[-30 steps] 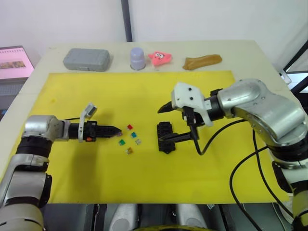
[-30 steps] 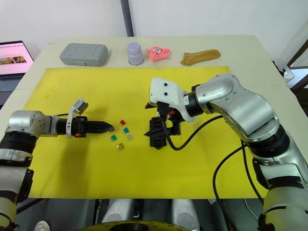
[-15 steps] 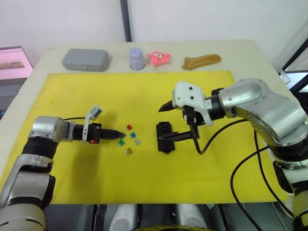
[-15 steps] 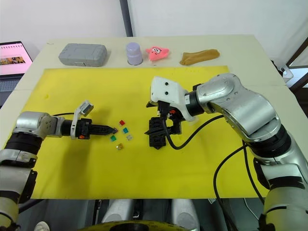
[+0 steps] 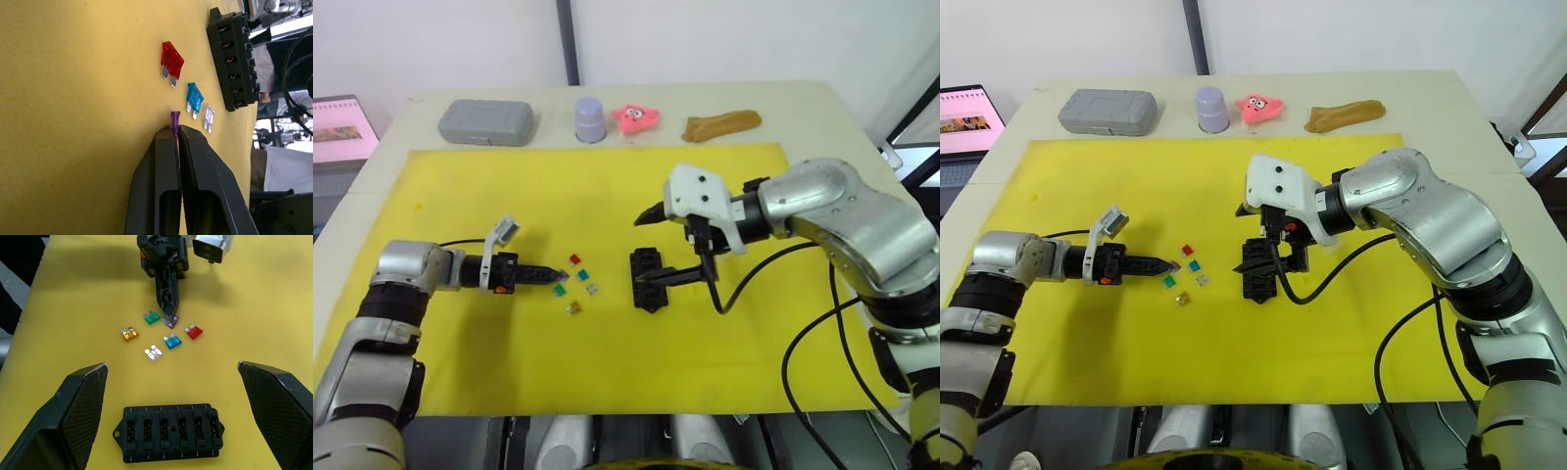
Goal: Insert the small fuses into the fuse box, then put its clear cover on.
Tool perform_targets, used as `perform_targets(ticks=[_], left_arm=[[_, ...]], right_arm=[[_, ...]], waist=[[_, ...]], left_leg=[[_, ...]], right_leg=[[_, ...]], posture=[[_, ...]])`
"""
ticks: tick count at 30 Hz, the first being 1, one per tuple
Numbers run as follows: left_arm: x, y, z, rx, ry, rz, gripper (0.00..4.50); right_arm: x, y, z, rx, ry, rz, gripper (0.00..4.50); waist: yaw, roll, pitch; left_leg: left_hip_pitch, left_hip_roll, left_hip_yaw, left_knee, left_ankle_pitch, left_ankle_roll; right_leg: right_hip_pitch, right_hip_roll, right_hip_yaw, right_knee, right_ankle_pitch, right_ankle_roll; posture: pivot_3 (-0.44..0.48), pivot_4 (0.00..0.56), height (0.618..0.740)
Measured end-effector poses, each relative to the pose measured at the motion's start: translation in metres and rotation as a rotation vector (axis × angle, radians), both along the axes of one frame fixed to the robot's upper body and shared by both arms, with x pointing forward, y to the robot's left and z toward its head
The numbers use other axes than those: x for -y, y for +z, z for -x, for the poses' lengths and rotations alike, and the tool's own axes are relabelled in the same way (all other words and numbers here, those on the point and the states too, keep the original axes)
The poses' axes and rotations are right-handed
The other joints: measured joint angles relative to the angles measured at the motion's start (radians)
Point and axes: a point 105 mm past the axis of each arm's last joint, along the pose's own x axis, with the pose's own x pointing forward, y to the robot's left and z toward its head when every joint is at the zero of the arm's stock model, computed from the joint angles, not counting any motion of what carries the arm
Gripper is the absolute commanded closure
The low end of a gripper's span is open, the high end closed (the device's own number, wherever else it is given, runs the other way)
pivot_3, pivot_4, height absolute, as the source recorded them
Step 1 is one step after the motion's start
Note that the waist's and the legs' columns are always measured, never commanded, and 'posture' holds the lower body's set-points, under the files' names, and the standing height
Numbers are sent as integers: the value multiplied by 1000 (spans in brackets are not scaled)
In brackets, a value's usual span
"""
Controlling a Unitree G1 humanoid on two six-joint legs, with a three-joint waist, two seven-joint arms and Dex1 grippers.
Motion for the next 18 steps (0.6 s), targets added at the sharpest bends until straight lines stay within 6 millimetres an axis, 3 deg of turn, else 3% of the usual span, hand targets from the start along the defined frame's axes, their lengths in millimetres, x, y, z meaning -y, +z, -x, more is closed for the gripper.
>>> perform_targets(ticks=[5, 9, 11, 15, 18], left_arm=[[-3, 1, -1, 17, 23, 6, 4478], [-11, 18, -7, 80, 88, 37, 4478], [-10, 55, -10, 216, 92, 80, 4478], [17, 145, 0, 520, -5, 185, 4478], [43, 162, 17, 607, -113, 217, 4478]], right_arm=[[1, -3, 0, -16, -5, -3, 0], [3, -6, 2, -105, -35, -74, 0], [5, -6, 2, -223, -79, -158, 0], [6, 10, -3, -422, -134, -358, 0], [10, 29, -9, -525, -172, -477, 0]], waist=[[0, 0, 0], [-1, -1, 1], [0, -6, 1], [5, -8, 1], [2, -7, 1]], left_leg=[[0, 1, 0, 0, 0, 0], [-1, 2, 0, 0, 0, 0], [-2, 3, -1, 0, 0, 0], [-3, 1, -2, 1, 0, 0], [-2, 0, -1, 0, 0, -1]], right_leg=[[0, 0, 0, 0, 0, 0], [-1, 0, 0, 0, 0, 0], [-1, -1, 0, 0, 0, 0], [-1, -3, 0, 0, 0, 0], [-1, -4, 1, 0, 0, 0]], posture=[[0, 150, 740], [0, 150, 740], [0, 150, 740], [0, 150, 740], [0, 150, 740]])
